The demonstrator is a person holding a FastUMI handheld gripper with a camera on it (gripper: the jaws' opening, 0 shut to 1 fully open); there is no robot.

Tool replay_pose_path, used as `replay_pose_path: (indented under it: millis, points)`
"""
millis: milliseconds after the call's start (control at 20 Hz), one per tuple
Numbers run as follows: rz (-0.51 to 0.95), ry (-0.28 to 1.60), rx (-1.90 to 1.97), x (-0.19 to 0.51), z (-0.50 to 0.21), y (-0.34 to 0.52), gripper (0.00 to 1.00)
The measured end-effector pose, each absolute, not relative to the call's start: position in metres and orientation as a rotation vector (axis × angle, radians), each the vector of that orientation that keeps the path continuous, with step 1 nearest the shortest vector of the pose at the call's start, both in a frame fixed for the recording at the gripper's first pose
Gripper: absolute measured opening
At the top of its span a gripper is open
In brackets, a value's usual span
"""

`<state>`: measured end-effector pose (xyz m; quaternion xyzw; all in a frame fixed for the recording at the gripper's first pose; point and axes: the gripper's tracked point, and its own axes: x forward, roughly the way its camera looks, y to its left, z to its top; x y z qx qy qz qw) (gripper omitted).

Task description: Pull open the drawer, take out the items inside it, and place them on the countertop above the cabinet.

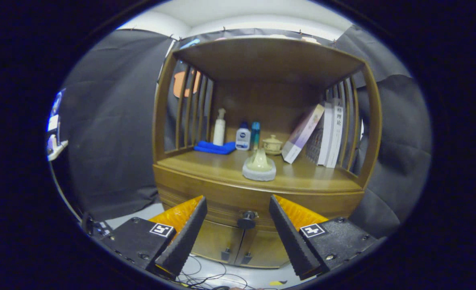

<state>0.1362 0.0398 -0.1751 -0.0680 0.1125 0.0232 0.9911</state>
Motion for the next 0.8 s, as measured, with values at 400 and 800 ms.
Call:
replay_pose_path:
  millis: [400, 800]
  points:
    - [0.141, 0.119, -0.119, 0.031, -0.078, 0.033, 0.99]
    - [0.161, 0.025, -0.027, -0.039, -0.01, -0.002, 0.99]
